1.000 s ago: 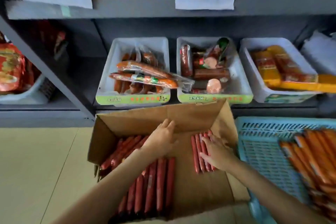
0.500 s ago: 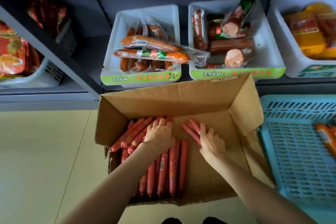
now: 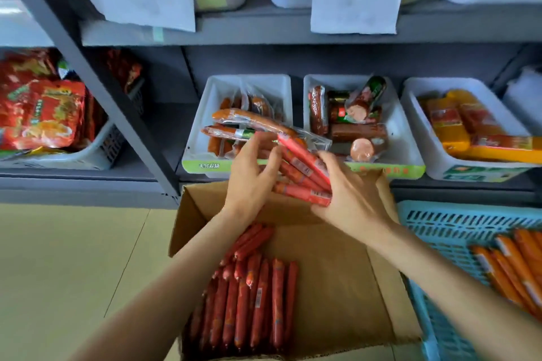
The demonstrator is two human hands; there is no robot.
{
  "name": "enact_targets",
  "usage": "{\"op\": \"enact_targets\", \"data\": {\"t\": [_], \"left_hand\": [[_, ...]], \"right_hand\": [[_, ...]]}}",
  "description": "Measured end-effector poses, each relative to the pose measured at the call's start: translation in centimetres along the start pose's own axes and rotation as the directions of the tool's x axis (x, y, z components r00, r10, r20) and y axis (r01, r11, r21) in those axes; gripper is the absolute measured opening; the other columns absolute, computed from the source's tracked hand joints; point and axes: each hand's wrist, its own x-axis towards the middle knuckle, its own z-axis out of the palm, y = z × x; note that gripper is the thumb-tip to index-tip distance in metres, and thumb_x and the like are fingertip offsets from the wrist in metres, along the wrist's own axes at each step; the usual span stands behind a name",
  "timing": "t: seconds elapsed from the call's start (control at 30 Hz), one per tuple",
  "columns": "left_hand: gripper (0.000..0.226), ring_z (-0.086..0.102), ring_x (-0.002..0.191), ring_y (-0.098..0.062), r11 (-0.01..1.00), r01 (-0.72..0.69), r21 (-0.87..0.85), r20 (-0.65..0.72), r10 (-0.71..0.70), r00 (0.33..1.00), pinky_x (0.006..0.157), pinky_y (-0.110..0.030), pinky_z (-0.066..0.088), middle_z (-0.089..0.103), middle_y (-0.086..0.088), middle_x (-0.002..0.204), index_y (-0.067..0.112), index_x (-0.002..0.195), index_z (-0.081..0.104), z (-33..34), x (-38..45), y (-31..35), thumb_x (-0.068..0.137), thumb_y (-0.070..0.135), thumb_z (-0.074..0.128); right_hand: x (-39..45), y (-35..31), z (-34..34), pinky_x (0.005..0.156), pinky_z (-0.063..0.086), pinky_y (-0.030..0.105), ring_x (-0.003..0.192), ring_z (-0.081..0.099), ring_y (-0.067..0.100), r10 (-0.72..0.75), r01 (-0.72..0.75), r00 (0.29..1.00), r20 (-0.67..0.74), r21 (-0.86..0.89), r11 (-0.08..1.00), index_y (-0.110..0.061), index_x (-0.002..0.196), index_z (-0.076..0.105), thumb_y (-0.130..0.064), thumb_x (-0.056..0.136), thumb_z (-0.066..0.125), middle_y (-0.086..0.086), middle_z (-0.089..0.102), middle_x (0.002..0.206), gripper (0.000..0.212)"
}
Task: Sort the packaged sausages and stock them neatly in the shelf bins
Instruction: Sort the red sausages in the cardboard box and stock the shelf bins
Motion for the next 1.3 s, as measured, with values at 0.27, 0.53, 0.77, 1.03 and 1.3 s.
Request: {"op": "enact_targets", "data": {"t": [0.27,0.53,0.77,1.03,1.3], "left_hand": [[0.016,0.061,0.075,-0.003,0.858,-0.502,-0.107,-0.341,0.443,0.829,0.066,-0.018,0.049,0.061,0.010,0.088,0.018,0.106,0.053,-10.7,7.7,13.8,0.090,0.018,0.055],[0.027,0.063,0.092,-0.021,0.942,-0.245,0.230,-0.409,0.322,0.854,0.084,-0.037,0.051,0.061,0.007,0.091,0.016,0.116,0.051,-22.7,18.1,18.8,0.091,0.024,0.054],[0.041,0.055,0.110,-0.030,0.614,-0.083,0.785,0.049,0.072,0.996,0.087,-0.030,0.041,0.061,-0.011,0.121,0.015,0.131,0.050,-25.1,22.0,16.6,0.091,0.024,0.054],[0.063,0.054,0.116,-0.022,0.246,-0.218,0.944,0.287,-0.295,0.911,0.098,-0.030,0.044,0.053,0.002,0.131,0.032,0.141,0.033,-25.0,24.9,14.7,0.085,0.029,0.062],[0.040,0.048,0.111,-0.020,0.097,-0.264,0.960,0.276,-0.143,0.950,0.097,-0.036,0.023,0.058,0.005,0.111,0.034,0.126,0.049,-23.2,25.1,13.9,0.091,0.017,0.053]], "right_hand": [[7.5,-13.3,-15.9,0.072,0.045,0.036,0.103,0.058,0.030,-0.401,0.316,0.876,-0.268,-0.309,0.897,-0.026,0.143,0.028,-0.027,0.074,0.070,0.000,0.048,0.131,0.081],[20.0,-24.7,-22.1,0.065,0.048,0.034,0.083,0.058,0.022,-0.427,0.419,0.903,0.042,-0.300,0.857,-0.023,0.130,0.037,-0.019,0.069,0.073,0.003,0.059,0.104,0.070],[29.5,-25.0,-18.1,0.082,0.044,0.030,0.109,0.053,0.026,-0.264,0.339,0.937,0.230,-0.407,0.848,-0.019,0.139,0.032,-0.024,0.073,0.076,0.007,0.053,0.129,0.080],[31.4,-23.8,-16.7,0.103,0.039,0.039,0.126,0.042,0.024,-0.118,0.339,0.896,0.429,-0.487,0.805,-0.025,0.148,0.021,-0.031,0.078,0.074,0.002,0.038,0.143,0.088],[30.8,-23.3,-16.2,0.111,0.029,0.039,0.134,0.035,0.028,-0.120,0.406,0.861,0.494,-0.528,0.746,-0.029,0.151,0.011,-0.040,0.096,0.047,0.005,0.029,0.154,0.067]]}}
